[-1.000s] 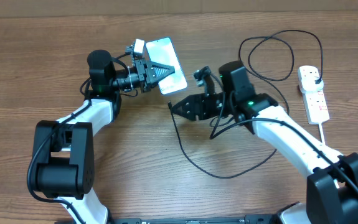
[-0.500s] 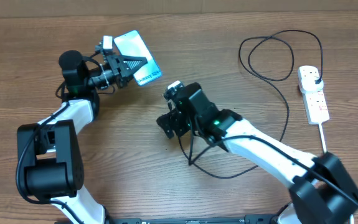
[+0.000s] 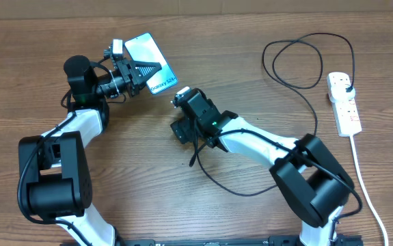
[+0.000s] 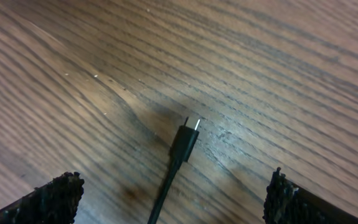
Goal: Plug charger to phone and switch on socket
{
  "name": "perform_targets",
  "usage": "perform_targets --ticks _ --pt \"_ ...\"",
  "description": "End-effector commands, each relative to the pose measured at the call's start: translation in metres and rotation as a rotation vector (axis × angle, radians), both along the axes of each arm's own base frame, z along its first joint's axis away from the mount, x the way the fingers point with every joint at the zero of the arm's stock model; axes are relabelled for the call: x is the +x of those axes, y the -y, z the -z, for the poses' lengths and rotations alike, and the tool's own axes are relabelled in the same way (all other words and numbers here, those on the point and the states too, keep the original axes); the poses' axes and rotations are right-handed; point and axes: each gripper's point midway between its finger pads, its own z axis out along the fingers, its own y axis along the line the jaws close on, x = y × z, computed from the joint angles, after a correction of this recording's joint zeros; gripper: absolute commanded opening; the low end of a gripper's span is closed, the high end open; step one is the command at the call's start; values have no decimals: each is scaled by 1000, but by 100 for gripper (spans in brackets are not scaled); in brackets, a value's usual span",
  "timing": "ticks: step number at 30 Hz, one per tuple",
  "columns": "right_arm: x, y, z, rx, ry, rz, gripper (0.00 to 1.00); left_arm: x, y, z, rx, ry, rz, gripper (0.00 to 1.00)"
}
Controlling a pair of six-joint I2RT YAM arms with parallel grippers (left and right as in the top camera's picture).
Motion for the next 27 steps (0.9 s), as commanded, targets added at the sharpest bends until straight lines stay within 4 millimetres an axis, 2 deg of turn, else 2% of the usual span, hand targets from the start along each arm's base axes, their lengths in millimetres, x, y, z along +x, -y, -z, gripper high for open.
perform_targets --ticks 1,8,14,19,21,25,27 --pt "7 -7 3 -2 8 -1 94 -3 2 -19 9 72 29 4" --pt "3 -6 19 -19 -27 -3 75 -3 2 -19 9 71 29 4" --pt "0 -3 38 -44 -57 1 67 -3 2 -19 9 72 29 4" --pt "1 -3 41 -43 -55 1 60 -3 2 -19 9 71 29 4" --pt "2 -3 42 -37 -55 10 52 -3 2 -19 9 71 30 4" --pt "7 6 47 -26 -79 70 45 -4 3 -19 9 72 32 4" --pt "9 11 49 -25 -91 80 39 -4 3 -19 9 71 32 4"
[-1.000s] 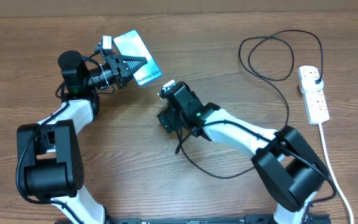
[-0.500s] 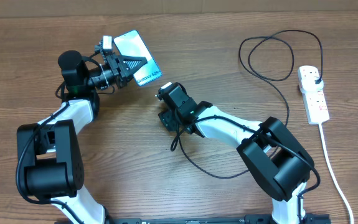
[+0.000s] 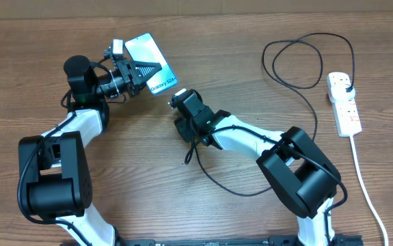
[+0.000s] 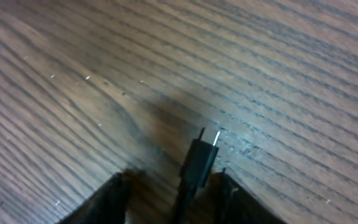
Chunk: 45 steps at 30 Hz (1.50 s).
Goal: Plug charger to phone and switch on socket
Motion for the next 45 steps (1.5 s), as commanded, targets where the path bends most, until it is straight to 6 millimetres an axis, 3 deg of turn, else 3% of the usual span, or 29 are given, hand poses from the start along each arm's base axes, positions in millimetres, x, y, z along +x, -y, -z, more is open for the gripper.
perform_targets --ticks 1,6,13,18,26,29,33,39,42,45 --pt "4 20 24 -36 -53 60 38 -3 2 -19 10 71 25 4" --pt "4 23 27 -44 -60 65 27 -3 2 -19 10 71 25 4" --pt "-4 29 47 -81 -103 65 13 -3 2 -19 10 71 25 4" --pt "-5 30 47 -86 -110 65 4 -3 2 -19 10 71 25 4" --pt "-16 28 43 -74 -200 76 3 -2 2 -19 10 72 22 4" --pt "-14 18 19 -5 -267 67 3 -2 2 -19 10 71 21 4" --pt "-16 4 -39 225 -385 8 4 -2 2 -19 10 71 22 4" --pt "-22 13 -106 421 -437 -31 4 -2 2 -19 3 56 23 4" --pt "-29 15 -131 506 -449 -71 4 -4 7 -19 -3 43 34 4" --pt "-37 17 -144 569 -479 -97 4 -7 15 -20 -12 30 59 4"
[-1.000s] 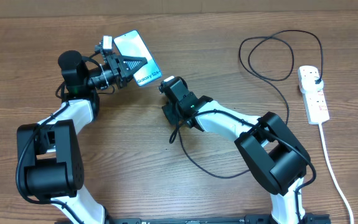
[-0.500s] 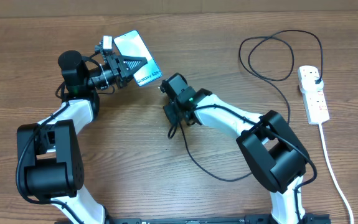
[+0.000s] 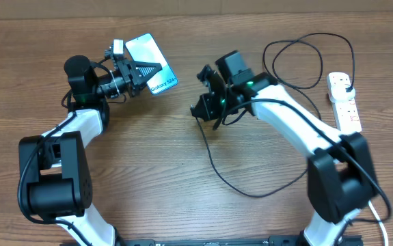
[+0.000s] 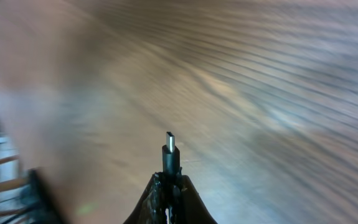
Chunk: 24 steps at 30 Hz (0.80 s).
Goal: Plug charger to phone and switch on socket
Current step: 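Raise the plug toward the phone's bottom port with the right gripper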
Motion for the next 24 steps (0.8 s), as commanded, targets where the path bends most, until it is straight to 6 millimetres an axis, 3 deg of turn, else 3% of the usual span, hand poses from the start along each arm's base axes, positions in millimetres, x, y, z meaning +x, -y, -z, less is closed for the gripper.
perform_targets --ticks 1,7,14,18,24 --pt "-20 -10 -38 178 -39 -75 4 -8 16 -20 -9 40 62 4" --pt "-37 -8 -50 292 -115 -138 4 -16 35 -27 -22 57 118 4" --pt "-50 -13 -67 395 -144 -206 4 -18 40 -28 -34 31 127 4" --pt "-50 -12 -73 437 -158 -211 4 -18 41 -31 -43 27 130 4" --pt "-34 10 -85 514 -167 -166 4 -11 38 -49 -76 67 82 4"
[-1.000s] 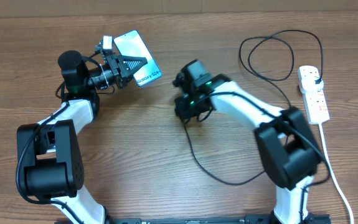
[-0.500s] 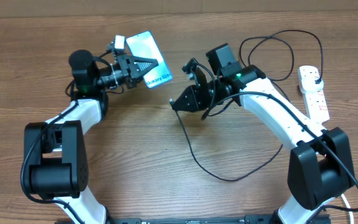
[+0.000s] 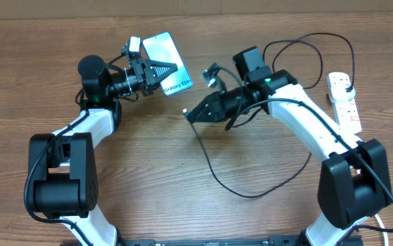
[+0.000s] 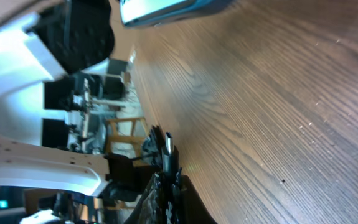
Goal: Plug charger to phone and switch on socket
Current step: 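Raise the plug toward the phone's bottom port with the right gripper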
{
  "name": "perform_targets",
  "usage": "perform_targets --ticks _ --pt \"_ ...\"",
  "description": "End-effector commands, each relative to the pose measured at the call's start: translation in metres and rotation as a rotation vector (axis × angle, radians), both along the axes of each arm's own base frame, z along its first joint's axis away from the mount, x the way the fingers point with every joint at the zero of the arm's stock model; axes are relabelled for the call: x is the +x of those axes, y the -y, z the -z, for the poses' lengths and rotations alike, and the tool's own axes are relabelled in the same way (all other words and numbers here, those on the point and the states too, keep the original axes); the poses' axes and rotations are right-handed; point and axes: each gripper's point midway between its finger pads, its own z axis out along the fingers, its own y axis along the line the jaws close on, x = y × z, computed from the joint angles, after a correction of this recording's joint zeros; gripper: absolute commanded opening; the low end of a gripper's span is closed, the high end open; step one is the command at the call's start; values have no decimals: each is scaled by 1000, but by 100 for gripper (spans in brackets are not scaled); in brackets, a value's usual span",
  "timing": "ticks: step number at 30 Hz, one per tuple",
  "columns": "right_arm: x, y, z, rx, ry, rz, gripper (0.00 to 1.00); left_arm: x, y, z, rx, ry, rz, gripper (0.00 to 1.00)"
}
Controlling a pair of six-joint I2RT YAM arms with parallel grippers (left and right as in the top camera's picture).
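The phone (image 3: 167, 65), screen up with a blue edge, is held off the table at the back left, and my left gripper (image 3: 156, 69) is shut on its near side. My right gripper (image 3: 191, 115) is shut on the black charger plug (image 4: 168, 154), whose metal tip points left, a short way below and right of the phone. In the right wrist view the phone's edge (image 4: 166, 7) shows at the top, well apart from the plug. The black cable (image 3: 251, 193) trails from the plug across the table.
A white power strip (image 3: 345, 106) lies at the right edge with the charger's adapter (image 3: 342, 83) plugged into its far end. The cable makes a loop (image 3: 299, 58) at the back right. Bare wooden table (image 3: 148, 178) fills the front.
My left gripper has moved the phone a little to the right. My right gripper, still shut on the plug, now reaches out leftward and lower, its tip nearer the phone.
First my right gripper stood open over the plug lying on the table. Then its fingers were down on both sides of the plug. Later it held the plug lifted at the back centre. Now plug and phone are close together, the phone held throughout.
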Motion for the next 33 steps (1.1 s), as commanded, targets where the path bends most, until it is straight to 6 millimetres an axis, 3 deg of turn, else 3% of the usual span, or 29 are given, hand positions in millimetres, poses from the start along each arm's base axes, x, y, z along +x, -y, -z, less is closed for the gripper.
perform_targets --ticks 1,8,15,33 --pt "9 17 -17 94 -10 20 4 4 0 -28 -33 42 -30 4" --pt "11 19 -26 149 20 3 4 9 8 -31 -50 31 -65 4" --pt "8 14 -30 171 34 -18 4 3 27 -30 -51 22 -27 4" --pt "18 14 -29 156 57 10 4 -9 34 -28 -42 20 42 4"
